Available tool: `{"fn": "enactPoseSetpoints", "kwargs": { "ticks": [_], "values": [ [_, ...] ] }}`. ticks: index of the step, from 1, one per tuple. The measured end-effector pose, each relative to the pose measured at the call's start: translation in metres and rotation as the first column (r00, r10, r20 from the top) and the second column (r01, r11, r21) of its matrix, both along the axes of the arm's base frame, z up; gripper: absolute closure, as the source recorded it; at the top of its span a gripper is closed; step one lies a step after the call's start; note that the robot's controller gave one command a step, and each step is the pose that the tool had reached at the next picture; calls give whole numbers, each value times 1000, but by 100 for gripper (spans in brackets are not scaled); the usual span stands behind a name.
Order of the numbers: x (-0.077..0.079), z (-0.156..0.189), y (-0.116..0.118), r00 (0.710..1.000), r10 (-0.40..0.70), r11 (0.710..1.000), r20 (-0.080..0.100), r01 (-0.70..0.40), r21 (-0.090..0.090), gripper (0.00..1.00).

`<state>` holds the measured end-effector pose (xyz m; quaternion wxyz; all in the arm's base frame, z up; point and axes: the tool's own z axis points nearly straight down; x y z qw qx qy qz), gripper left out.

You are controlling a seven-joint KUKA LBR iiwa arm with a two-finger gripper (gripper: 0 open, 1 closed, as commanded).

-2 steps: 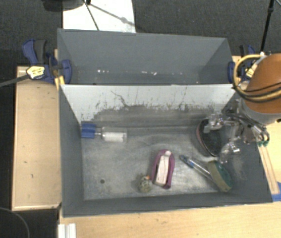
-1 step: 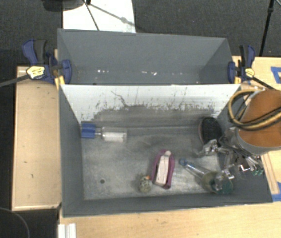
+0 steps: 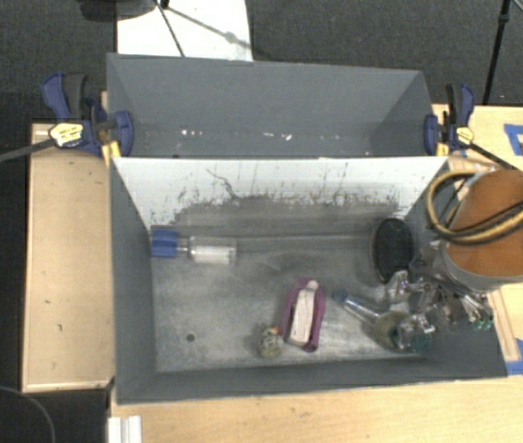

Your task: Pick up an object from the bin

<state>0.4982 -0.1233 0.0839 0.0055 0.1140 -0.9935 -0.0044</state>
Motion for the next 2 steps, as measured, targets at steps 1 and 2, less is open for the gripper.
{"fn": "enactPoseSetpoints", "kwargs": {
  "ticks": [1, 2],
  "values": [
    [10, 107, -20, 997, 77, 997, 22, -77, -11, 100],
    [10, 141, -16, 997, 70, 997, 19, -70, -9, 100]
  ]
}}
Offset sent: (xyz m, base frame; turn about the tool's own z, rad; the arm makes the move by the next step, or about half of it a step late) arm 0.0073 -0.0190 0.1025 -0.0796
